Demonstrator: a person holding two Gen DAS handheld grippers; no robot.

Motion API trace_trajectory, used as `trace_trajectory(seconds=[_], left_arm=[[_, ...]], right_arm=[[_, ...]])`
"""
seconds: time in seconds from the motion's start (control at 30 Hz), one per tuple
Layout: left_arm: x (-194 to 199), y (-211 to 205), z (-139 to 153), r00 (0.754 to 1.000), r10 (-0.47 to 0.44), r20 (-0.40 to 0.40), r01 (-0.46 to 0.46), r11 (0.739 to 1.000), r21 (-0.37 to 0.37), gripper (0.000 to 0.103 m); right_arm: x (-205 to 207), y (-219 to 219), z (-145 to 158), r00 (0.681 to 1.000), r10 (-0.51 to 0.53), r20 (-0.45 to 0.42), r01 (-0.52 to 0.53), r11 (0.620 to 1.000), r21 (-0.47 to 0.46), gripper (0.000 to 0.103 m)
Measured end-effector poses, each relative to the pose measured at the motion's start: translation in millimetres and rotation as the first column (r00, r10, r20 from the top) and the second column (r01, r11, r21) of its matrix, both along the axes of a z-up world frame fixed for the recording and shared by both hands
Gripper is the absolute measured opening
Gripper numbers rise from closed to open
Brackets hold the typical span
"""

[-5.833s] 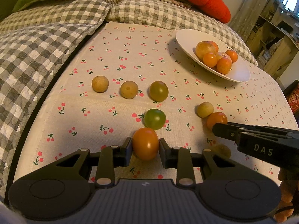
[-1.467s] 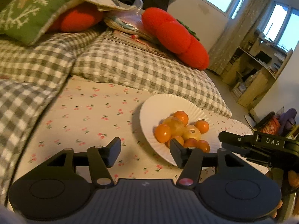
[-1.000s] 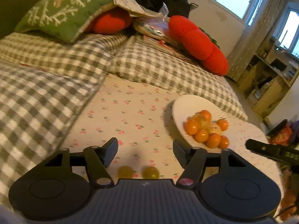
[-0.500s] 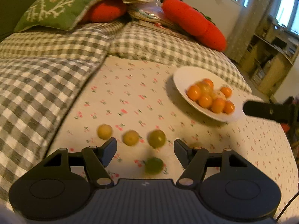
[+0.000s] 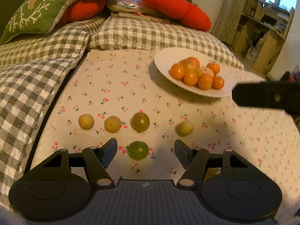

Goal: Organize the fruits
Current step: 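Move the left gripper back to the fruits and grasp a green tomato, then grasp an olive-green tomato with the right gripper while the left holds the green tomato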

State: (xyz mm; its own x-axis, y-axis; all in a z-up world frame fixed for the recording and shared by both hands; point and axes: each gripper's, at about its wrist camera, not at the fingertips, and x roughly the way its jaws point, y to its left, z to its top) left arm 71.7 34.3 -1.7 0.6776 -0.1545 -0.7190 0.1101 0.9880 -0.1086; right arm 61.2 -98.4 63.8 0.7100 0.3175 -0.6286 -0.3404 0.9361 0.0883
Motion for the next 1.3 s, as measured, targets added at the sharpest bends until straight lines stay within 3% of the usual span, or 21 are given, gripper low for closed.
trace_trajectory(seconds=[0.27,0.37,0.47,0.57,0.6,0.93,1.3], left_arm=[[6.1,-4.5,-14.6,1.000,0.013,-0.025,-0.012,0.999,0.051,0.063],[7.9,-4.8,-17.2,0.999,0.015,-0.028,-0.014,0.999,0.050,0.058],[9.2,-3.9,-19.7,0.999,0.014,-0.041,-0.012,0.999,0.036,0.043],[11.5,-2.7,-21.7,0.998,0.015,-0.056,-0.013,0.999,0.030,0.018],[11.8,-1.8,-22.1,0.998,0.015,-0.062,-0.013,1.000,0.023,0.017],[6.8,9.2,-10.9,0.998,0.025,-0.055,-0.027,0.999,-0.042,0.016],[5.5,17.7,-7.5,0.997,0.031,-0.072,-0.037,0.996,-0.079,0.016]], right_arm=[[7.9,6.6,-14.3,0.999,-0.006,-0.039,0.005,0.999,-0.039,0.090],[10.6,6.1,-18.2,0.999,-0.016,-0.049,0.014,0.999,-0.039,0.090],[14.3,6.3,-21.7,0.998,-0.027,-0.053,0.025,0.999,-0.044,0.090],[19.2,6.2,-25.9,0.998,-0.033,-0.060,0.030,0.998,-0.048,0.090],[20.7,6.4,-27.3,0.998,-0.034,-0.061,0.031,0.998,-0.050,0.090],[37.3,13.8,-51.0,0.998,-0.022,-0.059,0.016,0.995,-0.096,0.089],[57.0,20.3,-63.3,0.998,-0.032,-0.055,0.029,0.998,-0.052,0.087]])
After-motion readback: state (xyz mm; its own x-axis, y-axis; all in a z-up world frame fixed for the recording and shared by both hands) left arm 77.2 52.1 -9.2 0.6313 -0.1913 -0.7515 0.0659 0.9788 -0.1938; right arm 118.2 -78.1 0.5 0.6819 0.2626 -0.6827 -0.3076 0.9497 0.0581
